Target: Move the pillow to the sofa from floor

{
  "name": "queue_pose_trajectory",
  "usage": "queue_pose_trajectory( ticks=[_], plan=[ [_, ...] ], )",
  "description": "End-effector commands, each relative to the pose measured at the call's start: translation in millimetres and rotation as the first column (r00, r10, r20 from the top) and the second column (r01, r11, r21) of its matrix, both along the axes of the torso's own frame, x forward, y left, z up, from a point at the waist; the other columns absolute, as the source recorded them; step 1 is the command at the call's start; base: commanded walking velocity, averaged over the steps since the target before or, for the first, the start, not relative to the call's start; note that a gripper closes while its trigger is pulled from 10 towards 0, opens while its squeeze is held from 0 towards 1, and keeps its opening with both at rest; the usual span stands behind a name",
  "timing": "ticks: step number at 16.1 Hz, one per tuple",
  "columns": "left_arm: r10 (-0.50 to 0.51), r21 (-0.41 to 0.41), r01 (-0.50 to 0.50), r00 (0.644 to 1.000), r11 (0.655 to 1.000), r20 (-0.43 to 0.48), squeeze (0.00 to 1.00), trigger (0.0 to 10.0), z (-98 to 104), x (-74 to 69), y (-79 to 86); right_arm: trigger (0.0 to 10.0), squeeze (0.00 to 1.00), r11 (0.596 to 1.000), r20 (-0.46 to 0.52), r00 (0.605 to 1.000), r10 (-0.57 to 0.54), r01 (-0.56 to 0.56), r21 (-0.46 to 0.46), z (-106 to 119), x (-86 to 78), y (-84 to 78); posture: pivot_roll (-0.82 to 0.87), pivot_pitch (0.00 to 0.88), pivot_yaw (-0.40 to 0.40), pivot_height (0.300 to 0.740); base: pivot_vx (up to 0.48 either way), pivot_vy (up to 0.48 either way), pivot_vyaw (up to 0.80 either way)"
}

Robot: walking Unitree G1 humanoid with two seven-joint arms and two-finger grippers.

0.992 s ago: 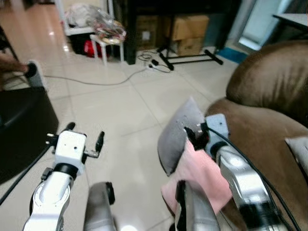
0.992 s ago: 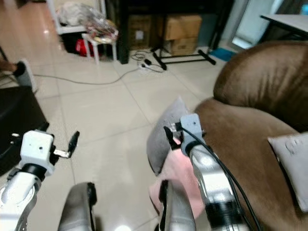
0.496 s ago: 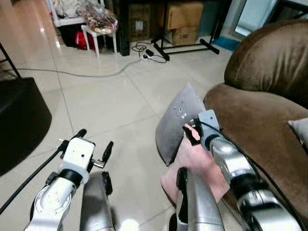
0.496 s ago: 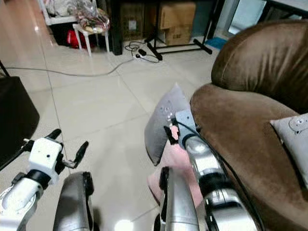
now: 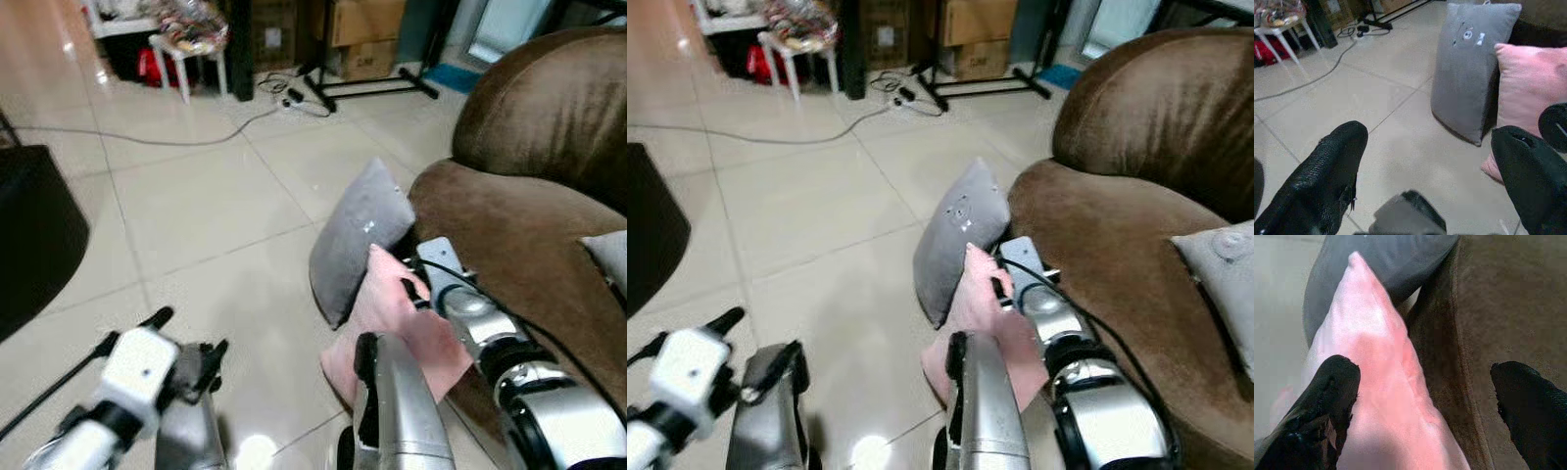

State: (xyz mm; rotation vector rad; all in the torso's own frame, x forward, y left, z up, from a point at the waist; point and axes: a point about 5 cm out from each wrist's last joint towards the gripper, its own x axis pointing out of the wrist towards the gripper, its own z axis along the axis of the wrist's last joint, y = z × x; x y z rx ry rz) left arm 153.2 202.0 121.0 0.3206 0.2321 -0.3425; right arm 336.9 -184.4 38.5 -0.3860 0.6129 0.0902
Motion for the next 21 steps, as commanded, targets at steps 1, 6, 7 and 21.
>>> queue_pose_trajectory(
  ticks=[1, 6, 7, 21],
  plan=[
    [-0.034, -0.010, 0.034, 0.999, 0.999, -0.008, 0.46, 10.0, 5.8, -3.7, -2.0, 10.0, 1.00, 0.999, -0.017, 1.000, 0.020, -0.021, -0.030, 0.7, 1.4, 1.1, 0.05, 0.111, -0.083, 0.433, 0.000, 0.000, 0.00],
    [-0.058, 0.015, 0.059, 0.996, 0.998, -0.069, 0.46, 10.0, 13.0, -22.9, -0.1, 10.0, 0.00, 0.988, -0.051, 0.997, -0.060, 0.052, -0.142, -13.0, -8.8, -2.4, 0.07, 0.160, -0.050, 0.433, 0.000, 0.000, 0.00],
    [-0.060, 0.017, 0.061, 0.995, 0.998, -0.075, 0.46, 10.0, 13.8, -24.3, 0.4, 10.0, 0.00, 0.984, -0.048, 0.997, -0.064, 0.055, -0.171, -13.4, -9.3, -3.0, 0.07, 0.166, -0.047, 0.433, 0.000, 0.000, 0.00],
    [-0.161, -0.035, 0.157, 0.968, 0.987, -0.192, 0.46, 10.0, 16.8, -43.5, -7.2, 0.0, 0.00, 0.979, -0.155, 0.987, -0.041, 0.009, -0.205, -29.8, -23.2, 0.6, 0.09, 0.159, -0.038, 0.433, 0.000, 0.000, 0.00]
  ],
)
